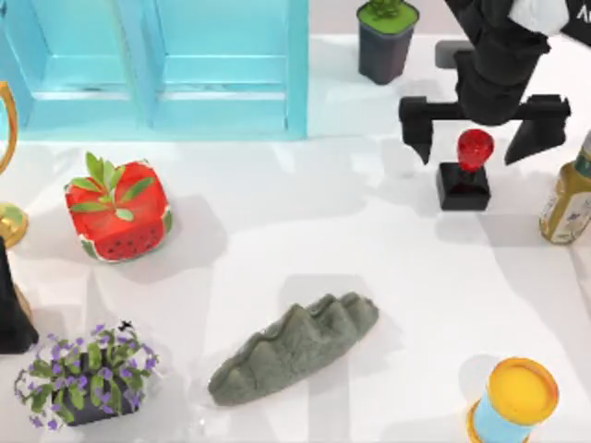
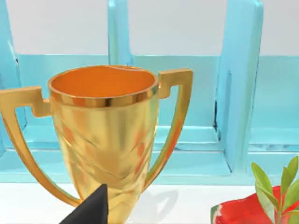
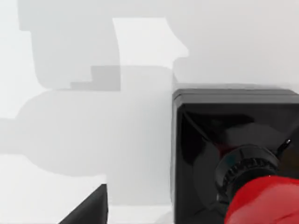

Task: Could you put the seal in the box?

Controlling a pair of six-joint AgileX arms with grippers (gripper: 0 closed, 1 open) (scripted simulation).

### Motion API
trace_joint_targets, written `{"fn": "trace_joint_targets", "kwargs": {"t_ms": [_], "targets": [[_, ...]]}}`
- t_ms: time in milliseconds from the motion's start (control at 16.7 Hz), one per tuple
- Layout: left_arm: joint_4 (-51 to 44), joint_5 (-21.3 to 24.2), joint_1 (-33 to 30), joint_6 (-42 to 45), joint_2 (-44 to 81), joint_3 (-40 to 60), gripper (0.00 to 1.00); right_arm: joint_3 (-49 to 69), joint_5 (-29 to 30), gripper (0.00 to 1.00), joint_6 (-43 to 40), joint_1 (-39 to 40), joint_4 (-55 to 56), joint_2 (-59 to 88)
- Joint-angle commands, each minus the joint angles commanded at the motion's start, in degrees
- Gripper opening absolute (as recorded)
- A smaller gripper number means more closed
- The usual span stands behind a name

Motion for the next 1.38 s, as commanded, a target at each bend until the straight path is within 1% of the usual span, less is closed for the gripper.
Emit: {"fn": "trace_joint_targets", "kwargs": {"t_ms": [120, 360, 1140, 1200, 1380], "targets": [[0.0, 0.0, 0.0, 0.0, 0.0, 0.0, 1.00, -2.0, 0.0, 1.00, -0.3, -0.3, 2.3, 0.5], [0.0, 0.0, 0.0, 0.0, 0.0, 0.0, 1.00, -2.3, -0.1, 1.00, -0.3, -0.3, 2.6, 0.5], [0.0, 0.0, 0.0, 0.0, 0.0, 0.0, 1.00, -2.3, -0.1, 0.02, -0.3, -0.3, 2.6, 0.5], [0.0, 0.0, 0.0, 0.0, 0.0, 0.0, 1.00, -2.3, -0.1, 0.00, -0.3, -0.3, 2.6, 0.5], [0.0, 0.0, 0.0, 0.0, 0.0, 0.0, 1.00, -2.3, -0.1, 0.00, -0.3, -0.3, 2.6, 0.5]]}}
